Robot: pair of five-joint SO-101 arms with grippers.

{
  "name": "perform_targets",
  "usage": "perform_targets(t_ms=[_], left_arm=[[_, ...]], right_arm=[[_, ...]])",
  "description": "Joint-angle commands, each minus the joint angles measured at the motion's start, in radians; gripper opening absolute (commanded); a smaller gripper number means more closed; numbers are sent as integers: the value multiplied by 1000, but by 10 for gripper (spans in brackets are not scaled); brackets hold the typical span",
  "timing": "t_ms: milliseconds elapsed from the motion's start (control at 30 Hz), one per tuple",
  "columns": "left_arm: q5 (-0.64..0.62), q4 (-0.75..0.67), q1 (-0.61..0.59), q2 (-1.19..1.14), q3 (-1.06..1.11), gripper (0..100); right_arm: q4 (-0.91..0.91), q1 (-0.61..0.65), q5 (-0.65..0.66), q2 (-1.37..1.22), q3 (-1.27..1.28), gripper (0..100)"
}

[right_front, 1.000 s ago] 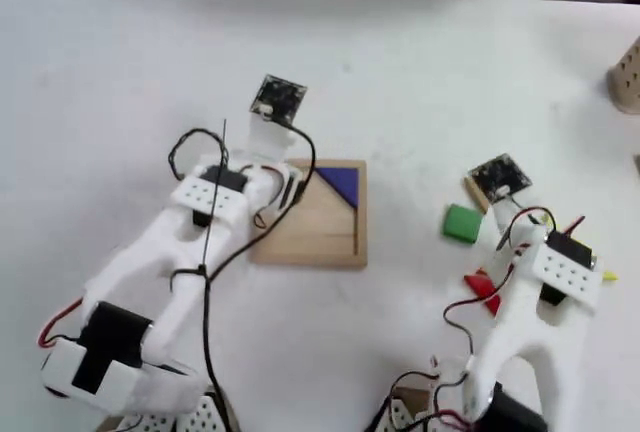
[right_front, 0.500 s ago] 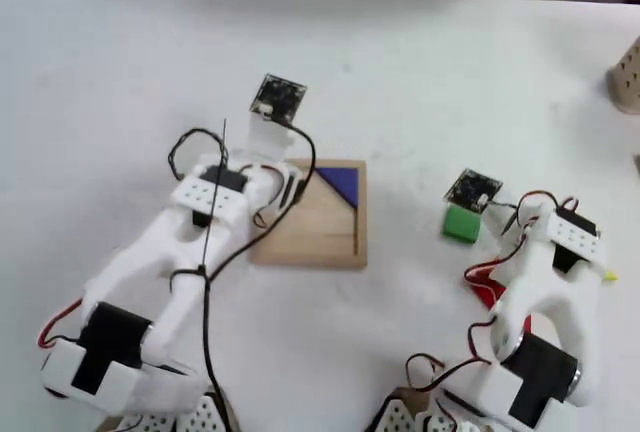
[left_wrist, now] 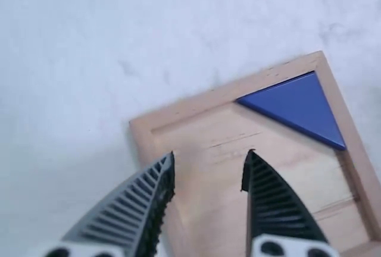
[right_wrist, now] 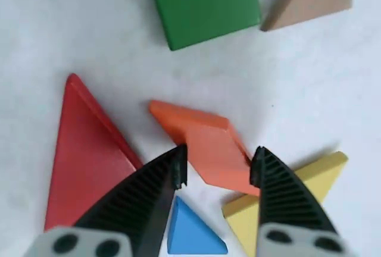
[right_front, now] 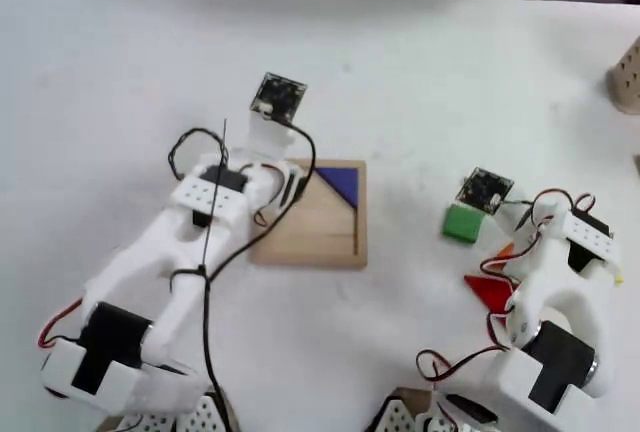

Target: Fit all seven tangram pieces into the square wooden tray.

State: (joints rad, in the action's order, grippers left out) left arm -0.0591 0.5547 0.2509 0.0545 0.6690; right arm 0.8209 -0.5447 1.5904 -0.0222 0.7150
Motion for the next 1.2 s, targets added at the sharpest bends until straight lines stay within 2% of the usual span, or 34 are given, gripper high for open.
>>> perform_targets(t_ms=[0, 167, 333, 567, 800, 933, 1033, 1167], left_arm=[[-14, -32, -13, 47, -5, 195], [63, -32, -13, 47, -5, 195], [66, -32, -13, 47, -5, 195], [68, -31, -13, 47, -5, 195], [68, -26, -12, 47, -5, 195], [68, -26, -12, 47, -5, 195], [68, -26, -12, 47, -5, 195], [69, -26, -12, 47, -5, 195]], right_arm=[[-8, -12, 25, -30, 2, 189], [108, -2, 20, 90, 0, 291], [202, 10, 20, 222, 0, 305], [197, 22, 21, 209, 0, 305], [64, 8, 26, 110, -2, 305], [65, -5, 78, 70, -23, 304], [61, -19, 78, 22, -55, 284], [62, -33, 77, -62, -132, 170]])
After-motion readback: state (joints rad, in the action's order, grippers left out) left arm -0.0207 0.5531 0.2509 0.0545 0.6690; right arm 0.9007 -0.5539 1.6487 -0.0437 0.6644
